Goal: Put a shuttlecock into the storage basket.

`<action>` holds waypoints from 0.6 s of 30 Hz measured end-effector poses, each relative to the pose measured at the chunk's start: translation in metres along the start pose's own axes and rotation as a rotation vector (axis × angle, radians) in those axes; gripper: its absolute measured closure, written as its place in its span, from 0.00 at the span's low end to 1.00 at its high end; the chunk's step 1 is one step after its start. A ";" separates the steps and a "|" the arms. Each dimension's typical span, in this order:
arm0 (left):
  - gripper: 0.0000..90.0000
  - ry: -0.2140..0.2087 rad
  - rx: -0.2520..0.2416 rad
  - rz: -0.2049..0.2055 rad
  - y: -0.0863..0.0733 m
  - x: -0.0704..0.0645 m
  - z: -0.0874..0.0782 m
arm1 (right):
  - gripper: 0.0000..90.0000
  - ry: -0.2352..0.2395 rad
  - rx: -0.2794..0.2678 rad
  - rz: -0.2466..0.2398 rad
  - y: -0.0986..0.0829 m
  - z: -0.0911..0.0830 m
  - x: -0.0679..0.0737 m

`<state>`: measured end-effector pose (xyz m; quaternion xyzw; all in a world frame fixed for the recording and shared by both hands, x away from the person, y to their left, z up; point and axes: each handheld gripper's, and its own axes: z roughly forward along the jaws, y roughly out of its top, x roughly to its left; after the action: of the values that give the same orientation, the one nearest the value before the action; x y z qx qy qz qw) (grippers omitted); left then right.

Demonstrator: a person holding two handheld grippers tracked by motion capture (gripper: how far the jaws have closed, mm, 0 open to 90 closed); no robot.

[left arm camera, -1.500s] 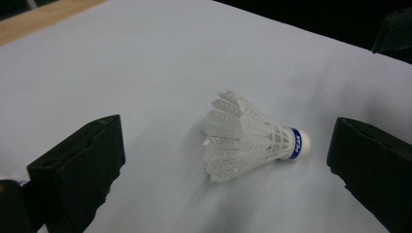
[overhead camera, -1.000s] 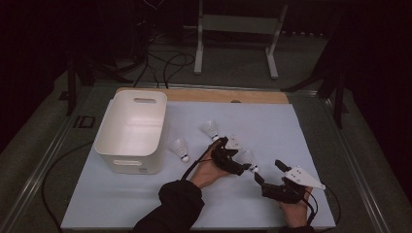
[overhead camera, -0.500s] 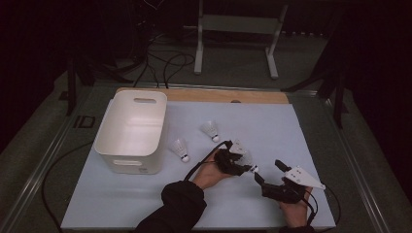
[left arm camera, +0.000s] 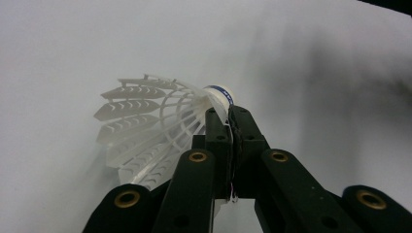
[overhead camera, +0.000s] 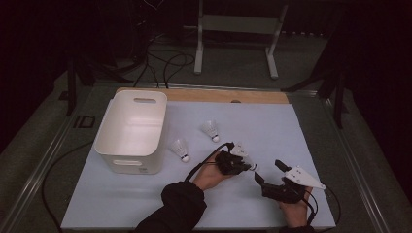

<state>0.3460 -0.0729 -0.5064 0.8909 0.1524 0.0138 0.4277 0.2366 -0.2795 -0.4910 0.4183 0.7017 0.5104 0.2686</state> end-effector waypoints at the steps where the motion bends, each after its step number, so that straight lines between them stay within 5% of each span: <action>1: 0.99 0.005 0.003 0.002 0.000 0.000 0.000 | 0.09 0.000 0.000 0.000 0.000 0.000 0.000; 18: 0.99 0.032 -0.005 0.007 0.003 -0.001 -0.007 | 0.09 -0.002 0.002 -0.002 0.000 0.000 0.000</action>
<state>0.3445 -0.0699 -0.4992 0.8901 0.1560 0.0299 0.4272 0.2367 -0.2796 -0.4911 0.4184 0.7024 0.5089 0.2694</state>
